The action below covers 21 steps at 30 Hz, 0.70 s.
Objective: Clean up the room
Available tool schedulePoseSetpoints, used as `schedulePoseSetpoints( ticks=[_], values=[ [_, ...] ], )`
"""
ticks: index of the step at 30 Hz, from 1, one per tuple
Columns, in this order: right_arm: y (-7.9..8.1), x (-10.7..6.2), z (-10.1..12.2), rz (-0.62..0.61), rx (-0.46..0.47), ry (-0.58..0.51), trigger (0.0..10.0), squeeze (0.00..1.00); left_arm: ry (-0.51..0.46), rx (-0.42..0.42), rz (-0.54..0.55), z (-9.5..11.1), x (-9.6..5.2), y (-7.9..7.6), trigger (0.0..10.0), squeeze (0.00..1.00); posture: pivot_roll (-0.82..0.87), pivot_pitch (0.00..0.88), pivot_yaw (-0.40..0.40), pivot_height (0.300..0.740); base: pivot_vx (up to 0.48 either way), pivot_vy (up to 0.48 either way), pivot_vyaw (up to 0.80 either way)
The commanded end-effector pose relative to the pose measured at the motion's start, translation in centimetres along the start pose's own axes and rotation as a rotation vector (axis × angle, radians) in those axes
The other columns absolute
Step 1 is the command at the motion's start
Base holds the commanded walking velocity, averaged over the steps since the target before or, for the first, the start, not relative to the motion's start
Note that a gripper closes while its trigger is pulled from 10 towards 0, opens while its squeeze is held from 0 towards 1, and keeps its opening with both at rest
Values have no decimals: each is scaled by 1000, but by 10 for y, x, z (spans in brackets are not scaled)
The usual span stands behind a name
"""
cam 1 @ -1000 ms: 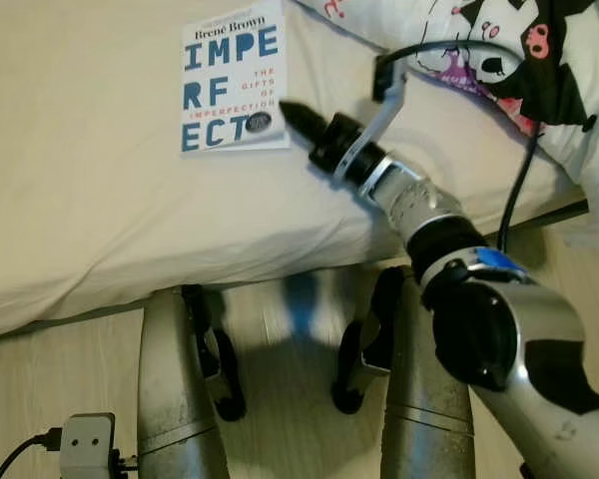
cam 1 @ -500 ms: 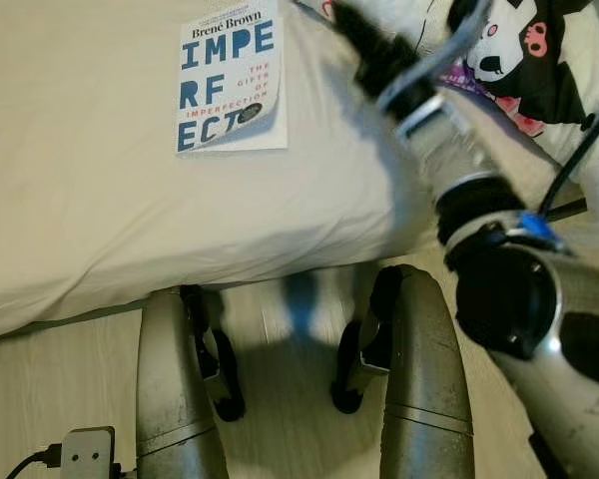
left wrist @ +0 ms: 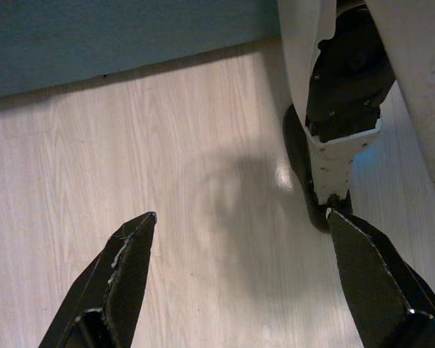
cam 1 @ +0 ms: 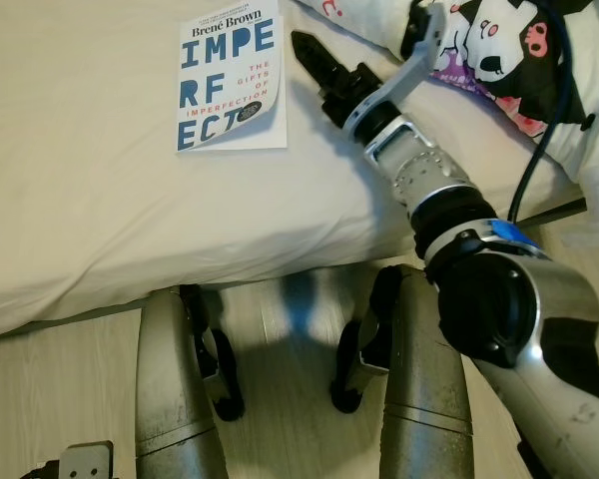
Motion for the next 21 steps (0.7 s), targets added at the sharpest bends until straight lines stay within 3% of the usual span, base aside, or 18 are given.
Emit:
schedulePoseSetpoints(
  ticks=[1, 2, 6, 8, 10, 11, 13, 20, 21],
  values=[
    [2, 2, -16, -53, -63, 96, 10000, 1000, 75, 2, -43, -18, -16, -6, 10000, 0, 113, 624, 39, 483, 0, 0, 0],
    [2, 3, -19, -75, -108, 140, 10000, 0, 76, 5, -43, -17, -18, -5, 10000, 0, 116, 629, 40, 483, 0, 0, 0],
    [2, 3, -24, -92, -136, 187, 10000, 0, 76, 8, -42, -17, -20, -3, 10000, 0, 119, 633, 43, 483, 0, 0, 0],
    [7, 4, -26, -66, -106, 190, 10000, 0, 73, 11, -44, -15, -23, -2, 10000, 0, 126, 639, 45, 483, 0, 0, 0],
    [12, 6, -24, -26, -66, 168, 10000, 0, 72, 12, -45, -15, -25, -2, 10000, 0, 133, 645, 47, 483, 0, 0, 0],
    [23, 9, -18, 69, 48, 97, 10000, 0, 72, 16, -46, -14, -30, -1, 10000, 0, 142, 655, 50, 483, 0, 0, 0],
    [28, 10, -16, 117, 95, 70, 10000, 0, 74, 18, -44, -13, -33, 1, 10000, 0, 145, 663, 50, 483, 0, 0, 0],
    [26, 9, -22, 91, 143, 90, 10000, 0, 87, 21, -41, -15, -42, 3, 10000, 0, 150, 681, 54, 483, 0, 0, 0],
    [23, 7, -33, 43, 136, 143, 10000, 0, 93, 21, -37, -15, -48, 5, 10000, 0, 157, 708, 53, 483, 0, 0, 0]
  ],
)
Point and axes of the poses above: a point about 5 cm out from each wrist's last joint towards the gripper, its own x axis pointing out of the wrist towards the gripper, its own z axis along the axis of the wrist's last joint, y = z × x, the point moved 2 cm from there along x, pointing out of the wrist towards the gripper, and after that the axes turned 10 degrees about -x, right-handed, at the moved point
